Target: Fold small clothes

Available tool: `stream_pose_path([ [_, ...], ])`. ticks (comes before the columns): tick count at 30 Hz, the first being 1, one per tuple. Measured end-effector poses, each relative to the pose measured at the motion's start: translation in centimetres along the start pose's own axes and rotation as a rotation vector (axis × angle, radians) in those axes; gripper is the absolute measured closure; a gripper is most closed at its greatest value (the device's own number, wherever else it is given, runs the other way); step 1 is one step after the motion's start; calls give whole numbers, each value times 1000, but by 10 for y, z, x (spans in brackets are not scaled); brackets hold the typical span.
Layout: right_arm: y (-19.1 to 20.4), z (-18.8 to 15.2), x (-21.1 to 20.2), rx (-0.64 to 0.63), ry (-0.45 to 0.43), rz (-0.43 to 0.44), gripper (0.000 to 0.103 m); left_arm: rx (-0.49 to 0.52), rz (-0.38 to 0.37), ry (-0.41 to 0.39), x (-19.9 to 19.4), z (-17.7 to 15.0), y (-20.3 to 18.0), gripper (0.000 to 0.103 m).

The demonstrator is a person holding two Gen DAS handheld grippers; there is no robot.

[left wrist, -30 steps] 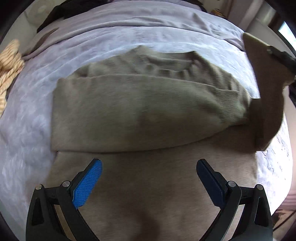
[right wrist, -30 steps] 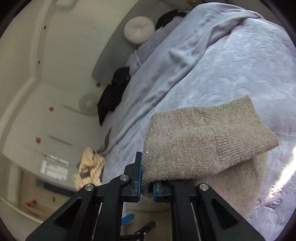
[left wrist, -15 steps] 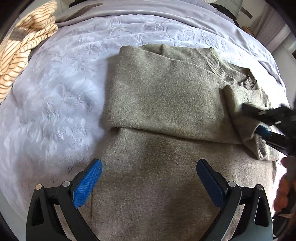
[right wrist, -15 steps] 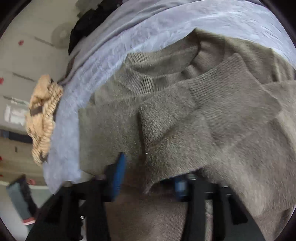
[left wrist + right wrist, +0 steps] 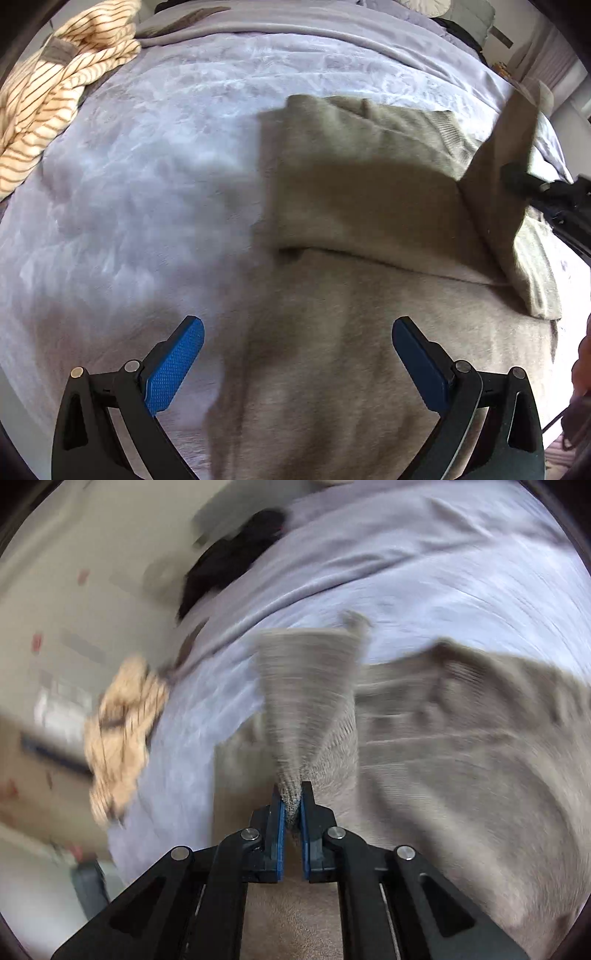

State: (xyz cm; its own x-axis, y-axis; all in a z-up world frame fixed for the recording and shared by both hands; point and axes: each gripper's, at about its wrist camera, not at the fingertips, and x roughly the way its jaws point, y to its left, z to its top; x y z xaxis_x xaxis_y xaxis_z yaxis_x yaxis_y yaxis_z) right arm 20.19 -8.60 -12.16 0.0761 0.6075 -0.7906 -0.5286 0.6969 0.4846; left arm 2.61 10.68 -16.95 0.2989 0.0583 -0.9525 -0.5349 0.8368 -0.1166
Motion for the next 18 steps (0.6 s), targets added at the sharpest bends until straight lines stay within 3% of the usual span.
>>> stream_pose_path([
  [1,14,-3,15,-65,57,-29,88,-9,5,1,0,-1,4,1],
  [2,27,-7,33,-118,118,-53,73,-19,8,-1,-1,-2,9,1],
  [3,36,-12,48,-154,172,-76,65,-27,11,-1,-2,-4,12,1],
  [4,40,-17,53,-165,197,-82,60,-35,13,-2,-3,-4,16,1],
  [6,40,-24,49,-127,196,-38,60,-44,3,-11,-6,-2,20,1],
  [11,-13,-44,2,126,160,28,59,-29,-53,-31,-6,14,15,1],
  [18,-144,-102,-86,621,22,-41,58,72,-106,-49,4,43,-30,1],
])
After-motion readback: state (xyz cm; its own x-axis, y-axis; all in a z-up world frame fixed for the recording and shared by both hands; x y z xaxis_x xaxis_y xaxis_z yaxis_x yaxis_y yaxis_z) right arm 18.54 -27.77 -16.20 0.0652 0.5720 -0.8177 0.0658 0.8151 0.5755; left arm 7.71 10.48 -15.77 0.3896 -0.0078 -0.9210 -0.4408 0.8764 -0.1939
